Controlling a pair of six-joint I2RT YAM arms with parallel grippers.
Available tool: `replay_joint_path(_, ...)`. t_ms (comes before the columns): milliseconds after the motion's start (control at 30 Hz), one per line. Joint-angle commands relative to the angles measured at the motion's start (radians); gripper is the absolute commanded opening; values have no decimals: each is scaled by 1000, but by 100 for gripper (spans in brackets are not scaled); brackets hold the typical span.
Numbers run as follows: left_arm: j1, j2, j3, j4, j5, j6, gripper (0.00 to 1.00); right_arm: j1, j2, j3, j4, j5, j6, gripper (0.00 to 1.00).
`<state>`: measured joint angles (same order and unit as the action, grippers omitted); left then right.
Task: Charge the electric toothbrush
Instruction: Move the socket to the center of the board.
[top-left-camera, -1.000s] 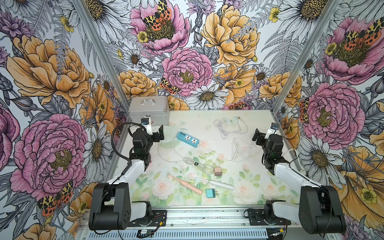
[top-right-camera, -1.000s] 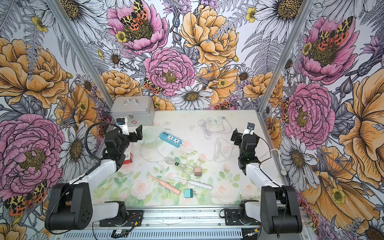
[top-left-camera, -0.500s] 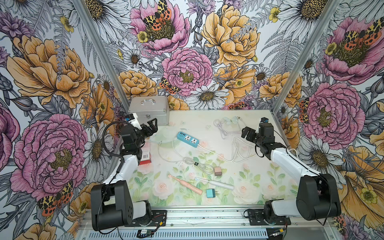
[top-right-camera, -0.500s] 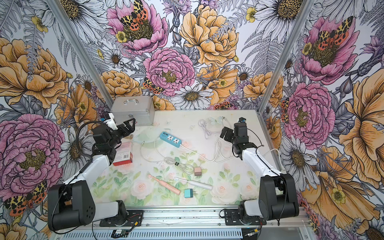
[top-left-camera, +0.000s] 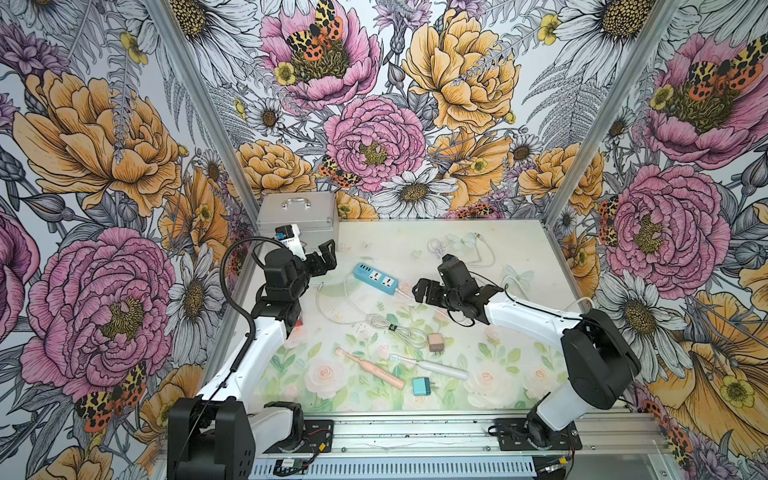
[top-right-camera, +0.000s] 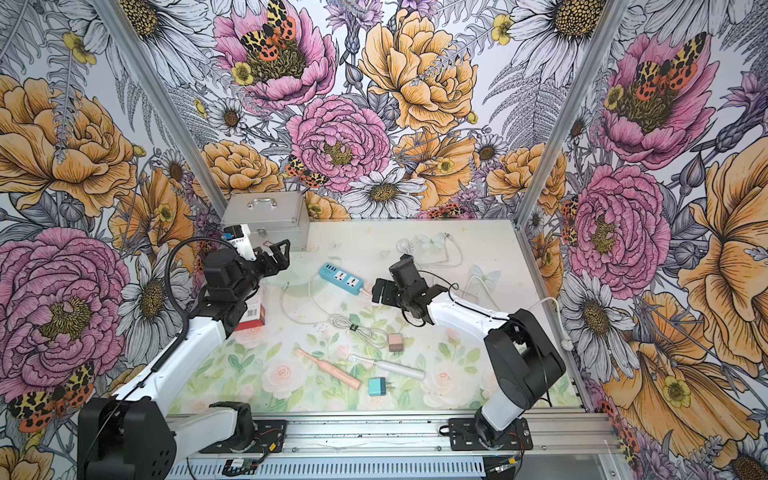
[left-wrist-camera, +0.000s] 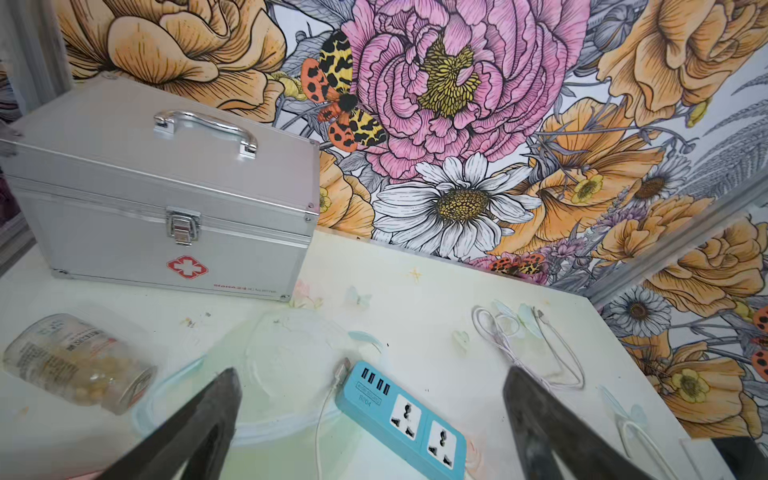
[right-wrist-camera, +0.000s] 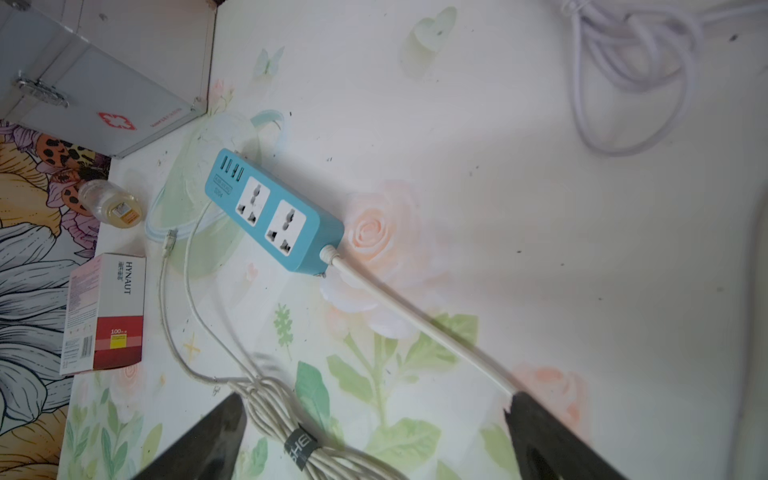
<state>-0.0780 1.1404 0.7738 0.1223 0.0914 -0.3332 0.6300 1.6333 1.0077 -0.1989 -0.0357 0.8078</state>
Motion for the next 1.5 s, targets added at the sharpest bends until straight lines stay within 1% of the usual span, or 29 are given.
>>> replay_joint_path(0,2,-44,-10,-35,-102,5,99,28,49,35,14,2,66,100)
replay_joint_path(67,5,-51,9,-102,-151,8,99,32,77,30,37,-16,90,100)
replay_joint_path(133,-1,-56,30,-162,-227,-3,99,38,101,21,48,-9,101,100)
replay_joint_path(200,-5,-71,24,-159,-250,10,99,37,123,16,52,-4,111,100)
replay_joint_path(333,-7,-102,25,-189,-356,-59,99,31,140,-7,55,45,130,100)
replay_joint_path(433,-6,-108,17,-184,-431,-74,99,13,148,-19,55,57,131,100)
replay_joint_path(533,8,-116,1,-166,-395,-67,99,-8,156,-45,54,59,155,100)
replay_joint_path(600,3,-118,-4,-162,-397,-74,99,-23,158,-61,52,75,151,100)
replay_joint_path(700,8,-94,24,-209,-379,-78,99,-56,164,-86,52,98,134,100)
replay_joint_path(733,9,-87,36,-217,-364,-57,99,-71,166,-92,51,100,126,100)
replay_joint_path(800,-17,-81,47,-218,-385,-23,99,-101,170,-104,51,117,110,100)
replay_joint_path(833,-45,-77,52,-208,-386,13,99,-119,174,-106,50,118,100,100)
replay_joint_path(900,-131,-47,86,-217,-420,103,99,-154,183,-108,51,118,81,100)
replay_joint_path(933,-191,-16,110,-221,-454,163,99,-175,184,-114,51,125,75,100)
replay_joint_path(967,-252,25,140,-224,-457,215,99,-197,183,-118,50,127,70,100)
replay_joint_path(1067,-370,186,251,-257,-400,310,99,-258,171,-115,48,125,44,100)
replay_joint_path(1167,-439,393,389,-294,-309,399,99,-301,152,-107,32,117,23,100)
replay_joint_path(1267,-465,593,528,-314,-181,479,99,-310,115,-118,22,110,10,100)
replay_joint_path(1333,-462,711,607,-314,-111,502,99,-311,78,-137,22,95,8,100)
replay_joint_path(1467,-439,881,749,-365,80,559,99,-311,-17,-180,22,51,-5,99)
